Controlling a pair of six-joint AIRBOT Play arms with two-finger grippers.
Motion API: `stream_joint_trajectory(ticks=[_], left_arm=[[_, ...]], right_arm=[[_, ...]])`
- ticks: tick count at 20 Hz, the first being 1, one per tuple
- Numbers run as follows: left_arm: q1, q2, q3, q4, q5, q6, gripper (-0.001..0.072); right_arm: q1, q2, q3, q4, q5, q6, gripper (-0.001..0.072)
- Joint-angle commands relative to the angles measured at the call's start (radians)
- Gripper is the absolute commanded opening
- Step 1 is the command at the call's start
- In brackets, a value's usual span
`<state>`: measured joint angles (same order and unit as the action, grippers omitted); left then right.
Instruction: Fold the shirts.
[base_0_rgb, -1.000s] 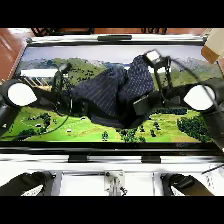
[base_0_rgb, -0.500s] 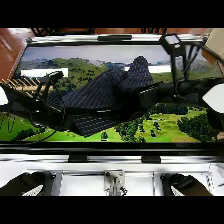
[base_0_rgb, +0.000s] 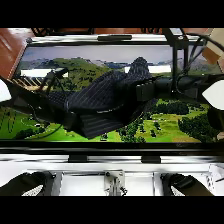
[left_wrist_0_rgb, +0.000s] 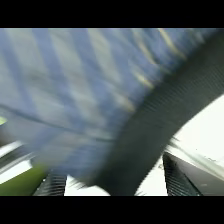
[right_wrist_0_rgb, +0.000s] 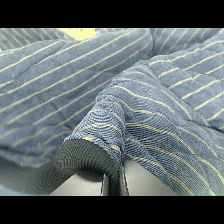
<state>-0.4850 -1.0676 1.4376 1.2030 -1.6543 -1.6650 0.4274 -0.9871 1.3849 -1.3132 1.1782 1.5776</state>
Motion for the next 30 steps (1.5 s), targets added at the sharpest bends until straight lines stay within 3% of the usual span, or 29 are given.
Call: stream_joint_trajectory(ticks=[1,3,5,11,15,17,18,19,21,23,30], left_arm=[[0.103,-0.002,0.097,0.166,-0.171,0.074,0.072],[0.188,0.024,0.12,0.362,-0.188,0.157,0.072],[0.302,0.031,0.118,0.541,-0.186,0.174,0.072],[0.664,0.029,-0.043,0.522,-0.034,0.218,0.072],[0.773,0.027,-0.27,0.478,0.076,0.227,0.072],[0.794,0.017,-0.349,0.531,0.133,0.271,0.0717],[0.803,0.007,-0.372,0.558,0.134,0.299,0.0581],[0.814,-0.006,-0.386,0.57,0.14,0.364,0.0524],[0.828,-0.039,-0.389,0.57,0.176,0.366,0.0549],[0.85,-0.07,-0.388,0.571,0.235,0.352,0.0627],[1.021,-0.174,-0.388,0.567,0.373,0.404,0.0628]], right_arm=[[0.001,-0.027,0.002,0.003,0.011,0.001,0.0104],[0.001,-0.027,0.002,0.008,0.012,0.003,0.0105],[0.001,-0.027,0.002,0.021,0.011,0.011,0.0105],[0.001,-0.027,0.002,0.032,0.012,0.017,0.0105],[0.001,-0.027,0.002,0.031,0.031,0.016,0.0105],[0.001,-0.027,0.001,0.029,0.048,0.016,0.0105],[0.0,-0.027,0.001,0.029,0.055,0.016,0.0106],[0.001,-0.027,0.001,0.029,0.061,0.016,0.0106],[0.0,-0.028,0.001,0.023,0.072,0.016,0.0106],[0.0,-0.028,0.001,0.021,0.1,0.016,0.0106],[0.0,-0.028,0.0,-0.031,0.133,0.016,0.0106]])
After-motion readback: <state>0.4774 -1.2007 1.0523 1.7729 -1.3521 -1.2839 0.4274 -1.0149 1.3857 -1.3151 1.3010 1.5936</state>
